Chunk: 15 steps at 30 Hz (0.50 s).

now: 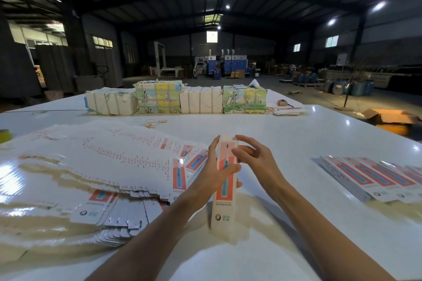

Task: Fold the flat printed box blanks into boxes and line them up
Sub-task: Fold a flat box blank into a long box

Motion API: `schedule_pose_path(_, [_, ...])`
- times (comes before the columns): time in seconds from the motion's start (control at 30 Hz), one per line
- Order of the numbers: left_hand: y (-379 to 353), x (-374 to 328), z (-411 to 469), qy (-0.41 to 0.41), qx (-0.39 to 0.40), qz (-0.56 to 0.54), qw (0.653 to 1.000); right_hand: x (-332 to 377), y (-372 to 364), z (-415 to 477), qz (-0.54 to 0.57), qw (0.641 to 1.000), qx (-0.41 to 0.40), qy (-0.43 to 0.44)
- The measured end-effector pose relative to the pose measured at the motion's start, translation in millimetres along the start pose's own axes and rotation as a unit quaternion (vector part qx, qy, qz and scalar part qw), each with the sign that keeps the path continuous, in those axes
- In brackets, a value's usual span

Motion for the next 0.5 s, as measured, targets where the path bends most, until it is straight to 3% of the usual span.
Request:
schedule_pose_path(0.27, [-2.3, -6.8, -1.4, 0.008, -0.005, 0.069, 0.998, -0.5, -6.0, -0.8, -0.038, 0.999, 0.014, 0.012])
schedule_pose_path(0.5, [1.6, -2.1, -4.0, 0.010, -0.009, 0.063, 0.998, -8.6, -8.8, 2.4, -0.096, 0.995, 0.037, -0.007])
Point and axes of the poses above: each hand's wrist, its own z-axis towards the middle knuckle, its own y-axis out of the back of the hand, x = y × z, the point moved 9 cm from there along z, towards the middle knuckle
